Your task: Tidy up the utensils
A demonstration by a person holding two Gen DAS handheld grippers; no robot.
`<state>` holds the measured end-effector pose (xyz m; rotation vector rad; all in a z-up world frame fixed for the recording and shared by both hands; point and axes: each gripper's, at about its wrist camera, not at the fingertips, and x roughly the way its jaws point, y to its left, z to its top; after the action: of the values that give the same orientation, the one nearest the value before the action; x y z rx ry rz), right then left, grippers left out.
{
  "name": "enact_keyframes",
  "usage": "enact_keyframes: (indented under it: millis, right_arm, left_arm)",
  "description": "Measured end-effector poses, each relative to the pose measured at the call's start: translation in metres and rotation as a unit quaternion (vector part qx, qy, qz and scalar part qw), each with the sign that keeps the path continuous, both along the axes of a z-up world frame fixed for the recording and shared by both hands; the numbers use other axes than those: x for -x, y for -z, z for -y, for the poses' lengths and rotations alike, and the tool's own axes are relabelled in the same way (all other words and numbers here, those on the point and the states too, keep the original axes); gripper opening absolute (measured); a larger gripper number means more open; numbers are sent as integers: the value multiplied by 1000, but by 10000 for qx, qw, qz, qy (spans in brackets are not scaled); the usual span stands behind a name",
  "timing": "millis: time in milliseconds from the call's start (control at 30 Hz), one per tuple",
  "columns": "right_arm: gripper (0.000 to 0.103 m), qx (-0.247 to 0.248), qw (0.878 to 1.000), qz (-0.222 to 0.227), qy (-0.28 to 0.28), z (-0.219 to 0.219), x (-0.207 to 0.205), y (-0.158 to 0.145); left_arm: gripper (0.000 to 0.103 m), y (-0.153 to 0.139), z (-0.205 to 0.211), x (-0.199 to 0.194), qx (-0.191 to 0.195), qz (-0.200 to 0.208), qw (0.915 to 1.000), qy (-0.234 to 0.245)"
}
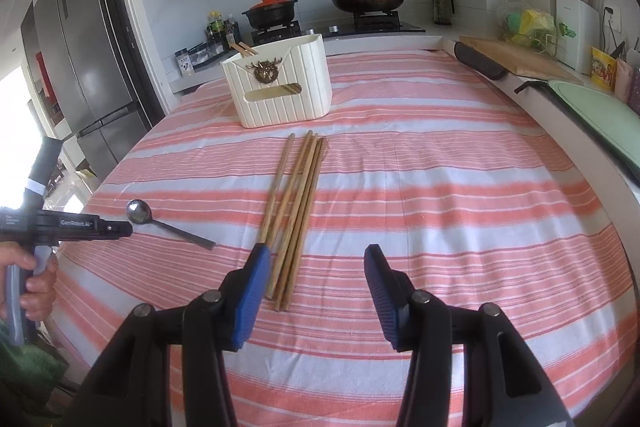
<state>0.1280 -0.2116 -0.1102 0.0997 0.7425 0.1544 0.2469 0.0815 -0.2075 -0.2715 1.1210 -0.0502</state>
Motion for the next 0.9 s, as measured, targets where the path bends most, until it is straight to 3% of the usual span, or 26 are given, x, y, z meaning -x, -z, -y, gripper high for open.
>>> enact_keyframes:
  millis: [67, 100, 133, 233, 300, 367, 533, 633, 733, 900]
  right_arm:
    - [50, 55, 10000, 47, 15, 0, 0, -2]
    - [50, 77, 10000, 42, 46, 0, 0, -2]
    - [50, 78, 9999, 20, 83, 2, 0, 0]
    - [50, 38, 9996, -133, 233, 7, -4, 8]
    - [50, -39, 9994, -172, 300, 11, -6, 10]
    - [50, 0, 9993, -182, 318, 14, -9, 9]
    - [50, -7, 9990, -361, 251, 17, -30, 16]
    - [49, -97, 9988, -476, 17, 7, -49, 25]
    - [37, -46, 9975, -675, -220, -9, -71, 38]
    - [23, 71, 9933, -1086, -385, -20, -95, 58]
  left_arm:
    - [33, 7, 4, -27, 82, 12, 10000, 5]
    - [29, 5, 10, -42, 107, 161, 9998, 87]
    - [18, 5, 20, -59, 191, 256, 9992, 256]
    - [10, 3, 56, -104, 723, 406, 9930, 839]
    - [10, -3, 77, -115, 527, 492, 9922, 1014]
    - [14, -12, 86, -108, 561, 590, 9903, 1125]
    - [64, -25, 95, -59, 343, 688, 9912, 1073]
    - [66, -19, 106, -37, 37, 690, 9921, 1047]
    - [66, -6, 116, -29, -520, 634, 9917, 988]
    - [67, 6, 117, -23, -927, 596, 9895, 932]
